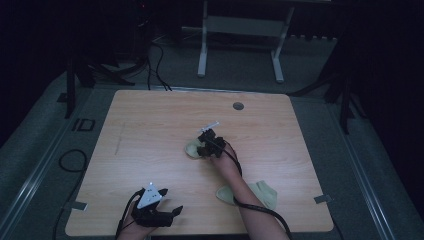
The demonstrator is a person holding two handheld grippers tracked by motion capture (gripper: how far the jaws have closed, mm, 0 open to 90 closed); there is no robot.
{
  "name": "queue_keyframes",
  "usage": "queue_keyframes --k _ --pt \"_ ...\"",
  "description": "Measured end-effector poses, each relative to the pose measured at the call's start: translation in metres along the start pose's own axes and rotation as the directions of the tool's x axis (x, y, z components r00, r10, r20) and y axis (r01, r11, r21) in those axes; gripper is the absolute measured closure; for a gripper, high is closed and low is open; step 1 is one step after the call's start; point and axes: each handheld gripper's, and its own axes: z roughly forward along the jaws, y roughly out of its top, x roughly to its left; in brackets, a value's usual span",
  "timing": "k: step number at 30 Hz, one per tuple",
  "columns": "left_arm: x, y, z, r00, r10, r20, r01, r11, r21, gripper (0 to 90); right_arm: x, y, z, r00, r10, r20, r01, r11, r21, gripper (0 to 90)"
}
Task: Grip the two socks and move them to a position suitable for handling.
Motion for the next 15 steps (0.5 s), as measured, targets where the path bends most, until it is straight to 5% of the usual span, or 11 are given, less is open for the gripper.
queue_keyframes --k 5,15 --pt "0.0 0.0 0.0 1.0 -0.002 -0.004 0.002 1.0 -0.001 18.7 0.008 0.0 -0.001 0.9987 -0.046 0.019 0.046 0.999 0.004 79.5" --pt "0.002 0.0 0.001 0.9998 -0.02 0.001 0.02 0.9998 -0.005 18.7 -0.007 0.001 -0.035 1.0 -0.002 -0.002 0.002 1.0 -0.026 81.6"
